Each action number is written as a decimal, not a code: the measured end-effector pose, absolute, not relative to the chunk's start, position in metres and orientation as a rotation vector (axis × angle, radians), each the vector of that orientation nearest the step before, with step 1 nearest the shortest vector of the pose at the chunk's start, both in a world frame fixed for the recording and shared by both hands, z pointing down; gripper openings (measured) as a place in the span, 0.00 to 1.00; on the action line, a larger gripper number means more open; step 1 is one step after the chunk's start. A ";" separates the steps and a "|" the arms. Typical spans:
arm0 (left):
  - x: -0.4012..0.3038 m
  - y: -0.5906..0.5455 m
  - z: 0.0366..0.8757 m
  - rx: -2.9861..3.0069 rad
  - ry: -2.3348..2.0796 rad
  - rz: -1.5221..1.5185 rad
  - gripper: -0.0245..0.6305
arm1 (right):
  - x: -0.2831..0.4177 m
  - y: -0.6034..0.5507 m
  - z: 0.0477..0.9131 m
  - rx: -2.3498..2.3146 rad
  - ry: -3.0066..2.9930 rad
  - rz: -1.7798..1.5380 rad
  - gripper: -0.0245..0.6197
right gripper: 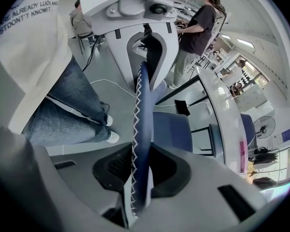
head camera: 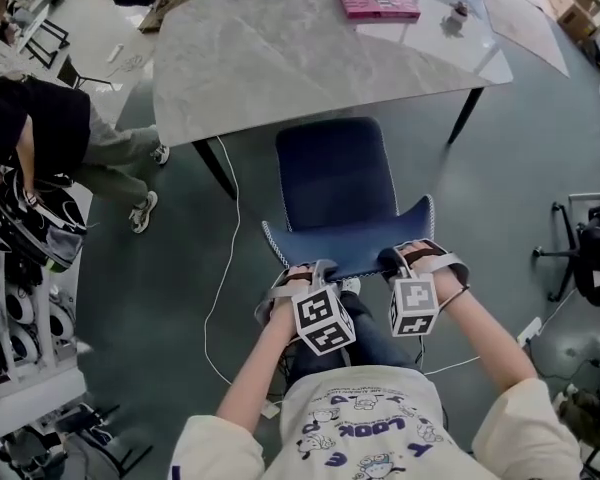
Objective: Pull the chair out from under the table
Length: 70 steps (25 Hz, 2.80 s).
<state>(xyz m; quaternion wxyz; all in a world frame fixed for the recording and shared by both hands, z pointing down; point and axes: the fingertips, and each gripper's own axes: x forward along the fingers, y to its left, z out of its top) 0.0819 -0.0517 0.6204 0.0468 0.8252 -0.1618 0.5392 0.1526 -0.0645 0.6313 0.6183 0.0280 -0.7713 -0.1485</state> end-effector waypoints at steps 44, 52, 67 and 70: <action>0.021 0.141 0.623 2.572 -0.356 1.664 0.19 | 0.095 0.135 0.637 0.161 -1.730 -0.239 0.16; 0.024 0.147 0.622 2.566 -0.356 1.657 0.19 | 0.098 0.140 0.637 0.148 -1.725 -0.227 0.16; 0.024 0.178 0.623 2.509 -0.348 1.664 0.20 | 0.098 0.171 0.639 0.072 -1.734 -0.224 0.16; 0.024 0.183 0.624 2.510 -0.366 1.650 0.20 | 0.100 0.175 0.639 0.073 -1.732 -0.238 0.16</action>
